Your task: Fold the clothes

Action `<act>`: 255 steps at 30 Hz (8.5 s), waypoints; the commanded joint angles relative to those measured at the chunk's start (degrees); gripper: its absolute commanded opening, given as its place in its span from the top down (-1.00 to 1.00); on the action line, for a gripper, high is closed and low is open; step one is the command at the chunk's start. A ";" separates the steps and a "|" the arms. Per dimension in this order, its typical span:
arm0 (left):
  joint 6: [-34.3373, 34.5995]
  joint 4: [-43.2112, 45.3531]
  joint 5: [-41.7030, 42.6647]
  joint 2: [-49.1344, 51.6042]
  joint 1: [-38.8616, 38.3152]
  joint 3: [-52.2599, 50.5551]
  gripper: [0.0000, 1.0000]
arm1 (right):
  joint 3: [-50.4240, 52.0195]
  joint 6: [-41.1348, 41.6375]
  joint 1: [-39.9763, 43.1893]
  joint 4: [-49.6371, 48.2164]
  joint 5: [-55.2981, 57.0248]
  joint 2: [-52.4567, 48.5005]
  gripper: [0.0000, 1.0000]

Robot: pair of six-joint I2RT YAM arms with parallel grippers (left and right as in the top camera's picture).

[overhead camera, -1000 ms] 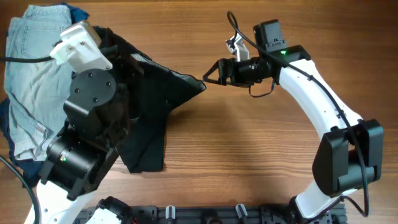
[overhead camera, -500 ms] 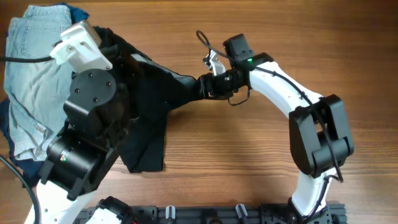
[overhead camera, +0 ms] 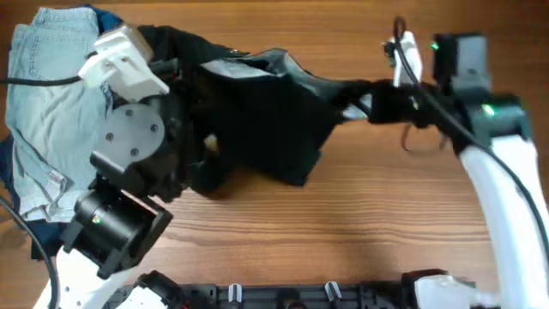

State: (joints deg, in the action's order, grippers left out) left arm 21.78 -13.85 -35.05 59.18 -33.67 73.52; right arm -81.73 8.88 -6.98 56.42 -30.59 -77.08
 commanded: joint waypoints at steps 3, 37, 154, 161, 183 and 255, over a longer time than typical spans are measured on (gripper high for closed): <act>-8.15 4.04 4.00 -2.69 -12.24 1.16 0.92 | -12.46 -1.53 -0.22 9.60 12.81 13.44 0.91; 5.92 -1.75 1.81 28.39 5.35 1.11 0.92 | -41.27 -4.20 -0.22 13.33 23.71 -34.62 0.91; 5.46 -23.85 33.75 17.88 30.25 1.11 -0.99 | 23.69 24.52 -8.17 -12.79 20.44 -28.55 0.91; 5.46 -24.48 33.73 17.88 30.25 1.11 -0.99 | 23.69 25.38 5.75 -17.57 26.84 -29.51 0.91; -6.97 -0.68 55.41 47.41 27.89 1.16 -0.99 | -13.09 -0.02 15.54 8.57 5.03 -13.09 -0.72; 8.44 -25.59 37.29 53.96 36.22 13.09 -0.21 | 23.15 23.98 -14.80 -15.89 14.49 -15.37 -0.30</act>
State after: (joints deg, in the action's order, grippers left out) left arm 30.81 -39.59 4.36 114.26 1.96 86.52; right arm -58.87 31.94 -22.31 44.80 -17.37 -92.14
